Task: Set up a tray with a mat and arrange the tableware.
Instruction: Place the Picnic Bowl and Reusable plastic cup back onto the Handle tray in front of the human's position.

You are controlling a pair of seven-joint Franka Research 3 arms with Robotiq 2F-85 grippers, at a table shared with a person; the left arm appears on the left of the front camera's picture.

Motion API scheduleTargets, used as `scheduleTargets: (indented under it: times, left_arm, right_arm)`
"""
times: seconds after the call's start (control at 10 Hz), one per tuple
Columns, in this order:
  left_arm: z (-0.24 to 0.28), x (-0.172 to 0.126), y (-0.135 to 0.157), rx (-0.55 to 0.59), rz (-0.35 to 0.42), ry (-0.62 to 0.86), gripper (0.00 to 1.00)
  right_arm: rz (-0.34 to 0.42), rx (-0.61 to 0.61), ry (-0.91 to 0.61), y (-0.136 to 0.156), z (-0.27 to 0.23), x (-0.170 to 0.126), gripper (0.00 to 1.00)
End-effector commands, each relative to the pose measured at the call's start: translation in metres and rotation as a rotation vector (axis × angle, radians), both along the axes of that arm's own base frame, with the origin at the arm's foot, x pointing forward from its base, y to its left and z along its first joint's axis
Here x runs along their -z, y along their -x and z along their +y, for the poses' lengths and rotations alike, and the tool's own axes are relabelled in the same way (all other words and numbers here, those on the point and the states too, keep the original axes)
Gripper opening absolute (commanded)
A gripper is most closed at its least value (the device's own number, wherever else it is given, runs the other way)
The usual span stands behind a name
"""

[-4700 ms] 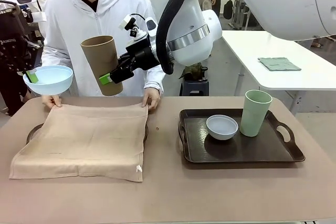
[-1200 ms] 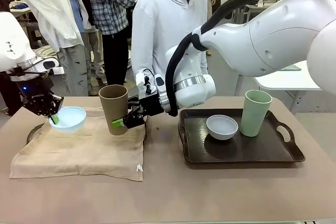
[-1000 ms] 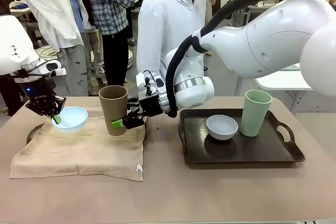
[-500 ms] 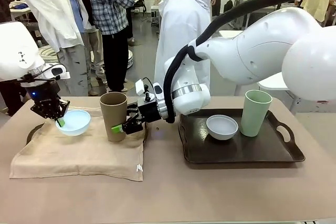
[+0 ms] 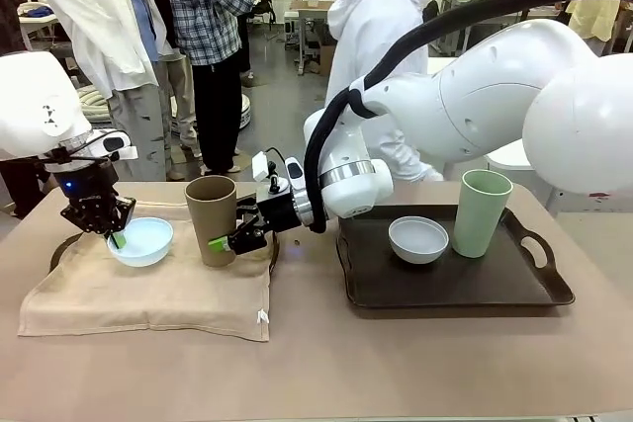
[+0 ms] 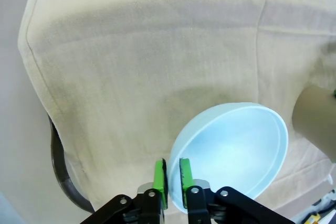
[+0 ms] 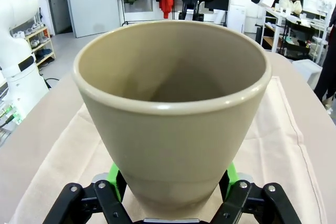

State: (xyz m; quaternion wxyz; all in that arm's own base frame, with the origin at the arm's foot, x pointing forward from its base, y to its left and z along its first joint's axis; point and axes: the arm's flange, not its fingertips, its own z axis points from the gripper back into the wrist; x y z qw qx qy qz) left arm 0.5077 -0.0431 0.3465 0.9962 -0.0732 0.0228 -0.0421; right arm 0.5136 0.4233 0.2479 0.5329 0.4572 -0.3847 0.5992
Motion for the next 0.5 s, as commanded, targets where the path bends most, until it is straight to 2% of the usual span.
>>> scheduleTargets:
  times: [0.0,0.1,0.2,0.3,0.4]
  left_arm:
    - [0.0,-0.004,-0.001,0.014,0.023,0.001,0.71]
    - [0.002,-0.008,0.0,0.013,0.032,0.003,1.0]
    - [0.004,-0.014,0.002,0.013,0.047,0.003,0.9]
    - [0.007,-0.021,0.005,0.017,0.046,0.004,1.0]
    - [0.01,-0.029,0.007,0.027,0.038,0.011,1.0]
  right_arm:
    - [-0.002,0.028,0.044,0.001,0.004,-0.005,1.0]
    - [0.025,0.048,0.117,0.004,0.001,-0.01,1.0]
    - [0.035,0.092,0.223,0.008,-0.003,-0.019,1.0]
    - [0.016,0.128,0.3,0.014,-0.009,-0.032,1.0]
    - [0.01,0.148,0.334,0.018,-0.016,-0.044,1.0]
